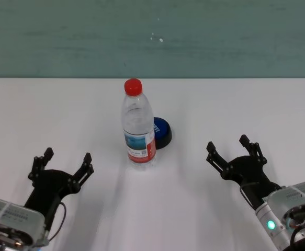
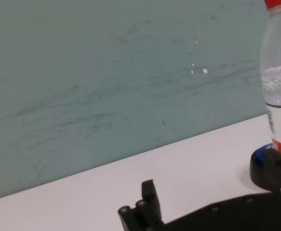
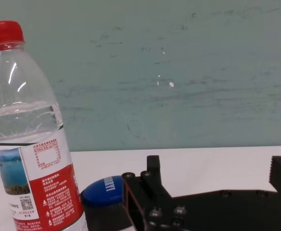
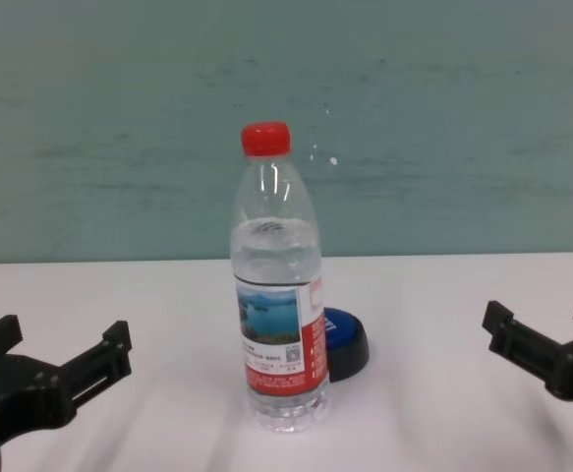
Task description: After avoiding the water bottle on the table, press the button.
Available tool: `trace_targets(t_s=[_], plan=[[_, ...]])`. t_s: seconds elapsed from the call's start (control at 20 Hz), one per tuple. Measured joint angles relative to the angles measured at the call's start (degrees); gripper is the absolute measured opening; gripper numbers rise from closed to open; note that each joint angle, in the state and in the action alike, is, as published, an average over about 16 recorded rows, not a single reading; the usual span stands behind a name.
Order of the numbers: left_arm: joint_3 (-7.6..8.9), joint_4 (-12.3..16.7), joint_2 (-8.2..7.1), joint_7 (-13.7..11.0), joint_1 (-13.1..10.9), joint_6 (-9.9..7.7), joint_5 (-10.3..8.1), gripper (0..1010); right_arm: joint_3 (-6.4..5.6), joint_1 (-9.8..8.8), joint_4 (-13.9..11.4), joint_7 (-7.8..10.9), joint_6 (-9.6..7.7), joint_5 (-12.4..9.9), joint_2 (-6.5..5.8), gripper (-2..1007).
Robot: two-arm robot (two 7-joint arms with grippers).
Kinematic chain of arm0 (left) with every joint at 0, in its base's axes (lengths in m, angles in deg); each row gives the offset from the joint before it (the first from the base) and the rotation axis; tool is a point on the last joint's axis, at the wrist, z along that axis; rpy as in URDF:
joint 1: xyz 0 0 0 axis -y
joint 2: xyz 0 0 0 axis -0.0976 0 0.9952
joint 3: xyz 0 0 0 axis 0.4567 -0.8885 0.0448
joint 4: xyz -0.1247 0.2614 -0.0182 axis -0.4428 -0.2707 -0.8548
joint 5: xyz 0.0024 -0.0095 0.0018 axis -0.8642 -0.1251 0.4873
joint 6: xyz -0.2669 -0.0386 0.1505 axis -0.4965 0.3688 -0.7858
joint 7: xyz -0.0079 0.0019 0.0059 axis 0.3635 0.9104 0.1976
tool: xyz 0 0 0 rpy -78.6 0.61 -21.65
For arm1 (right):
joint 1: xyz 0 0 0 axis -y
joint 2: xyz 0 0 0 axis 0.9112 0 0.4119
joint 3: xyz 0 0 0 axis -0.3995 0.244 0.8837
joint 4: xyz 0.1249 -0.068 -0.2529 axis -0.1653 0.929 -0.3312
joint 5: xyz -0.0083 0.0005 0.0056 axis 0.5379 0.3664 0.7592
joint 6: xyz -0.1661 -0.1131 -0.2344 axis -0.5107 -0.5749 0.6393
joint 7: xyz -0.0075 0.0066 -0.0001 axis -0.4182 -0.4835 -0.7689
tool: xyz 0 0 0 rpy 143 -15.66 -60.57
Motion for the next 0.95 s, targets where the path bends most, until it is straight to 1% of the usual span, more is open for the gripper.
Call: trace_targets(t_s=[0.95], plan=[[0.0, 0.0, 0.0, 0.0, 0.0, 0.0, 0.0, 1000, 0.0, 0.0, 0.0, 0.0, 0.0, 0.0, 0.0, 1004]])
